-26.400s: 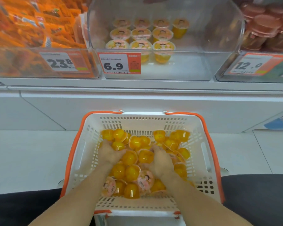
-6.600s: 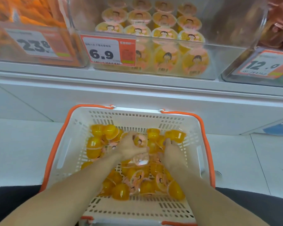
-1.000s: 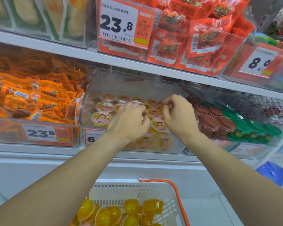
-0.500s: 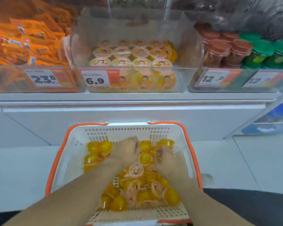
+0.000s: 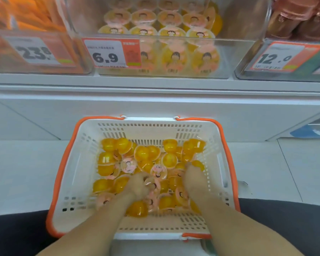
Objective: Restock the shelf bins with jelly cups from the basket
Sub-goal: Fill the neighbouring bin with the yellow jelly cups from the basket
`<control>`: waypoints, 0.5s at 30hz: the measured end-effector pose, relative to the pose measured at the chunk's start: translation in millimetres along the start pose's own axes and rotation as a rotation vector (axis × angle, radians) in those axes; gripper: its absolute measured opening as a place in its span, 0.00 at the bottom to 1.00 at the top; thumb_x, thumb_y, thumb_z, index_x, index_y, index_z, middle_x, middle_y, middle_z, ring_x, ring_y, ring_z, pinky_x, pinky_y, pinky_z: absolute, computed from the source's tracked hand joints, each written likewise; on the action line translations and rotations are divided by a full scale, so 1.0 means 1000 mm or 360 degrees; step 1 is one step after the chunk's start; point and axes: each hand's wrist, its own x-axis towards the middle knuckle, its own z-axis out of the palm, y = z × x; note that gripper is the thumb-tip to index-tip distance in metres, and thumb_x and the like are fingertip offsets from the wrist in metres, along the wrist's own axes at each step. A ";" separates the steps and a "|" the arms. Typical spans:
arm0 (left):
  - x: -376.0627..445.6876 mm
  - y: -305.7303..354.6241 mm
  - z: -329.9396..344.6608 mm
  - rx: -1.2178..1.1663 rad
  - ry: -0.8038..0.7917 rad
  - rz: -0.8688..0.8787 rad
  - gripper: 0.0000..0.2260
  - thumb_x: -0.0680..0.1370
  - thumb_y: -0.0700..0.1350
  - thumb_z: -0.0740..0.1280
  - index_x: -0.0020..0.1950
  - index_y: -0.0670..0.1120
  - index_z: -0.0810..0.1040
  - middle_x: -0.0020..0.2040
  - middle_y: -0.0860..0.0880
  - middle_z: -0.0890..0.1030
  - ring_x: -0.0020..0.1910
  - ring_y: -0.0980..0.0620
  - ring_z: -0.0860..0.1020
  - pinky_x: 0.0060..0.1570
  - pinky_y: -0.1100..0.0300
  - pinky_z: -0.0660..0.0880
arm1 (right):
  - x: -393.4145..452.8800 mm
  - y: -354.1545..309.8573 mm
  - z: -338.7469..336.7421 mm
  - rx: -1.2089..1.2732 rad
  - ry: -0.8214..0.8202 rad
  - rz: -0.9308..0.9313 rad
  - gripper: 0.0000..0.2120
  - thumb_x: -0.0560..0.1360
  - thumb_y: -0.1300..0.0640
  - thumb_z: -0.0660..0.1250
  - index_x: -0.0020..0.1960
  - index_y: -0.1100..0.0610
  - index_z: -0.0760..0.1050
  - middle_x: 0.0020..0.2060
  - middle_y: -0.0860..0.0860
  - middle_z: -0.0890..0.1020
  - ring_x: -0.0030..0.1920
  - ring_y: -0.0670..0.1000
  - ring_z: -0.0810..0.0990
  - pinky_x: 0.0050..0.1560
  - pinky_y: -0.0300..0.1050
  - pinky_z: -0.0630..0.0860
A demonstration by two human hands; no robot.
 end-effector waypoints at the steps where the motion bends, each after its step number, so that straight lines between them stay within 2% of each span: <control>1: -0.003 0.002 -0.008 -0.0235 -0.0084 -0.0081 0.11 0.76 0.46 0.72 0.58 0.48 0.80 0.52 0.51 0.81 0.50 0.52 0.78 0.46 0.62 0.72 | 0.001 -0.001 -0.002 -0.0107 0.0029 -0.0032 0.18 0.79 0.66 0.57 0.67 0.57 0.70 0.55 0.56 0.82 0.55 0.58 0.82 0.51 0.52 0.78; 3: -0.006 0.002 -0.024 -0.0809 -0.0260 -0.0284 0.12 0.74 0.50 0.73 0.57 0.50 0.80 0.56 0.49 0.81 0.50 0.49 0.79 0.48 0.56 0.74 | 0.003 -0.005 -0.004 -0.0271 0.0046 -0.0060 0.17 0.79 0.67 0.55 0.67 0.58 0.69 0.55 0.56 0.81 0.54 0.57 0.82 0.50 0.50 0.78; 5: -0.009 0.000 -0.036 -0.1381 -0.0382 -0.0388 0.14 0.74 0.48 0.71 0.59 0.48 0.79 0.59 0.45 0.81 0.51 0.44 0.76 0.47 0.50 0.70 | -0.003 -0.014 -0.011 -0.0284 0.0046 -0.0113 0.16 0.79 0.66 0.55 0.66 0.58 0.67 0.55 0.55 0.82 0.55 0.57 0.82 0.48 0.49 0.78; 7: -0.014 0.002 -0.045 -0.1813 -0.0350 -0.0399 0.08 0.75 0.45 0.68 0.52 0.46 0.79 0.50 0.45 0.81 0.49 0.42 0.74 0.41 0.50 0.64 | -0.010 -0.025 -0.024 -0.0244 0.0062 -0.0124 0.13 0.81 0.61 0.56 0.65 0.58 0.67 0.55 0.55 0.82 0.55 0.57 0.82 0.48 0.49 0.78; 8: -0.018 0.006 -0.048 -0.1979 -0.0362 -0.0375 0.04 0.75 0.44 0.66 0.48 0.46 0.80 0.47 0.44 0.81 0.50 0.41 0.74 0.40 0.52 0.64 | -0.010 -0.032 -0.032 -0.0212 0.0096 -0.0124 0.13 0.82 0.57 0.57 0.66 0.58 0.67 0.55 0.55 0.82 0.55 0.57 0.82 0.49 0.50 0.78; 9: -0.022 0.011 -0.051 -0.2142 -0.0406 -0.0379 0.05 0.75 0.43 0.66 0.44 0.46 0.81 0.46 0.43 0.81 0.52 0.39 0.75 0.43 0.51 0.70 | -0.010 -0.038 -0.040 -0.0176 0.0116 -0.0135 0.14 0.82 0.54 0.58 0.66 0.58 0.68 0.55 0.55 0.82 0.55 0.57 0.82 0.50 0.50 0.78; 10: -0.028 0.019 -0.053 -0.2274 -0.0455 -0.0368 0.07 0.75 0.43 0.66 0.42 0.43 0.82 0.46 0.41 0.81 0.53 0.37 0.76 0.48 0.45 0.76 | -0.010 -0.045 -0.052 -0.0123 0.0128 -0.0146 0.15 0.81 0.54 0.59 0.65 0.58 0.70 0.55 0.56 0.82 0.55 0.57 0.82 0.50 0.50 0.78; 11: -0.034 0.026 -0.056 -0.2321 -0.0535 -0.0342 0.09 0.76 0.44 0.66 0.42 0.41 0.82 0.46 0.38 0.82 0.52 0.36 0.78 0.54 0.38 0.77 | -0.009 -0.052 -0.064 -0.0073 0.0134 -0.0167 0.14 0.81 0.54 0.59 0.63 0.59 0.71 0.55 0.56 0.82 0.55 0.58 0.82 0.50 0.49 0.78; 12: -0.038 0.032 -0.059 -0.2256 -0.0613 -0.0307 0.10 0.77 0.45 0.66 0.43 0.39 0.81 0.45 0.37 0.82 0.50 0.37 0.80 0.56 0.37 0.77 | -0.007 -0.059 -0.078 -0.0020 0.0128 -0.0198 0.14 0.80 0.55 0.59 0.62 0.60 0.73 0.54 0.56 0.82 0.55 0.58 0.82 0.49 0.48 0.78; 14: -0.046 0.046 -0.069 -0.1936 -0.0770 -0.0201 0.10 0.78 0.45 0.65 0.46 0.39 0.80 0.47 0.37 0.82 0.44 0.40 0.81 0.52 0.45 0.80 | -0.006 -0.073 -0.113 0.0099 0.0022 -0.0293 0.14 0.79 0.54 0.60 0.60 0.61 0.76 0.53 0.57 0.82 0.53 0.58 0.82 0.49 0.47 0.78; 15: -0.049 0.053 -0.076 -0.1772 -0.0863 -0.0126 0.10 0.78 0.46 0.66 0.49 0.39 0.80 0.49 0.39 0.83 0.42 0.42 0.81 0.48 0.48 0.80 | -0.007 -0.081 -0.134 0.0161 -0.0041 -0.0326 0.14 0.79 0.52 0.61 0.56 0.61 0.78 0.50 0.57 0.84 0.48 0.57 0.83 0.47 0.46 0.80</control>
